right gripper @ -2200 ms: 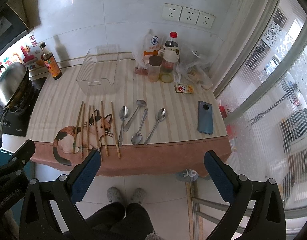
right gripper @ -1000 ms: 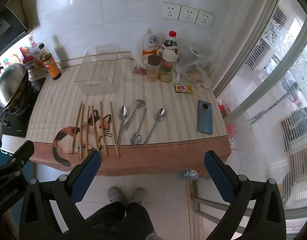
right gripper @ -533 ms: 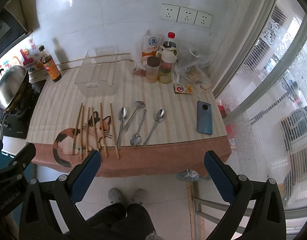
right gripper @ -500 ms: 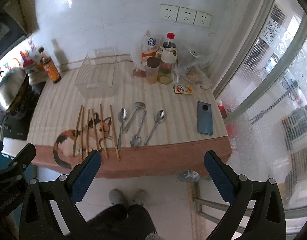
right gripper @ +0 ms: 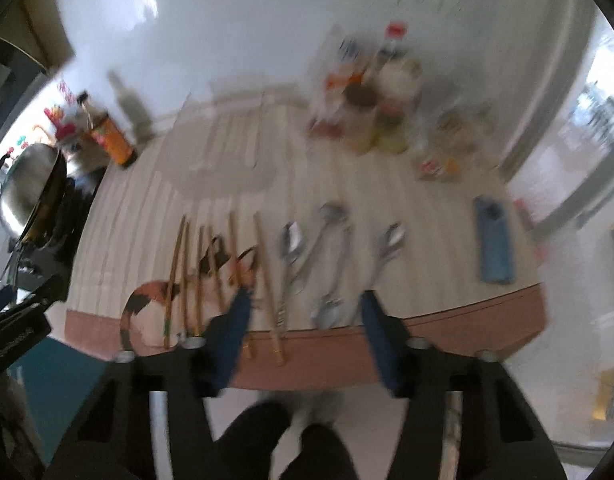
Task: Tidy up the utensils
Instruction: 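Lower both tools and close each on a wooden chopstick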
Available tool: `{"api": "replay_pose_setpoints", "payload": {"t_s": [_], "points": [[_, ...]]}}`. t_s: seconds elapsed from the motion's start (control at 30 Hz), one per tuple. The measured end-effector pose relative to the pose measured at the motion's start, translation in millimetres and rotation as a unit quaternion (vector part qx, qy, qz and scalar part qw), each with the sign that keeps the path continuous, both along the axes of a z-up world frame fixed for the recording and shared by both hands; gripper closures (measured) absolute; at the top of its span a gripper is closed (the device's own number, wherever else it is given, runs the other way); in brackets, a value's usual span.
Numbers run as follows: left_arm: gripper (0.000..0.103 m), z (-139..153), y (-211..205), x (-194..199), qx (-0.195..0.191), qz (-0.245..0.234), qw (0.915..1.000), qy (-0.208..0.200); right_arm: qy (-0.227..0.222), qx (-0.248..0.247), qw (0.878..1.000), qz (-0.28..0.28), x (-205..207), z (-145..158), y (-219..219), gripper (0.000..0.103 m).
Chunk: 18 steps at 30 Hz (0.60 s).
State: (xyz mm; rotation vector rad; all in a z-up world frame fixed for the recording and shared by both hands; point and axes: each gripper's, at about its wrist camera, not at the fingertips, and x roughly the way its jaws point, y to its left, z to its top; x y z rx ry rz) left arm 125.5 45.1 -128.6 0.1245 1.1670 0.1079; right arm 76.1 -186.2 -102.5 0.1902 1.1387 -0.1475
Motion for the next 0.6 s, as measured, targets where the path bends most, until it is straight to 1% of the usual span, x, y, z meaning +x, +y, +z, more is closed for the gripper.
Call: {"api": "replay_pose_setpoints", "payload": {"t_s": [0.03,0.07,0.1,0.13,0.17,0.2,0.27,0.33,0.43,0.53,0.57,0.6], "points": [[0.002,-12.1,0.9,6.6,-0.005,-0.003,0.9999,0.013,0.013,0.010,1.000,0.004,9.2,-14.6,1.3,0.063],[0.009,-33.4,1.7,17.8,-0.011,-0.009,0.9993,0.035,0.024,0.014,1.000,0.004,15.1,-27.0,2.2,0.068],[0.014,-44.8,2.3,23.0,-0.018,-0.014,0.9985,0.049,0.035,0.015,0.999,0.003,22.0,-40.5,3.7,0.068],[0.024,-60.1,1.5,29.7,-0.029,-0.020,0.9970,0.069,0.046,0.015,0.999,0.001,29.5,-53.8,5.8,0.069],[0.032,-80.2,-0.4,38.2,-0.038,-0.028,0.9945,0.093,0.055,0.015,0.998,-0.003,34.0,-64.2,7.3,0.069],[0.035,-92.9,-2.9,43.7,-0.043,-0.036,0.9926,0.108,0.067,0.022,0.997,-0.008,39.5,-75.4,8.1,0.069],[0.047,-116.2,-9.4,53.4,-0.045,-0.052,0.9886,0.134,0.088,0.033,0.995,-0.013,48.2,-93.9,9.5,0.069],[0.047,-137.7,-15.5,62.0,-0.048,-0.064,0.9844,0.157,0.118,0.038,0.992,-0.006,59.0,-116.1,12.0,0.069],[0.048,-155.5,-19.8,70.4,-0.041,-0.074,0.9815,0.172,0.153,0.046,0.987,0.006,73.0,-139.7,18.3,0.069],[0.058,-164.0,-20.8,75.6,-0.044,-0.081,0.9797,0.178,0.170,0.040,0.985,0.013,88.4,-158.4,27.2,0.069],[0.066,-163.2,-20.0,76.5,-0.049,-0.081,0.9801,0.174,0.173,0.038,0.984,0.016,93.8,-164.0,30.5,0.069],[0.072,-162.8,-18.9,77.8,-0.057,-0.083,0.9799,0.172,0.172,0.043,0.984,0.026,98.1,-168.5,33.4,0.069]]}}
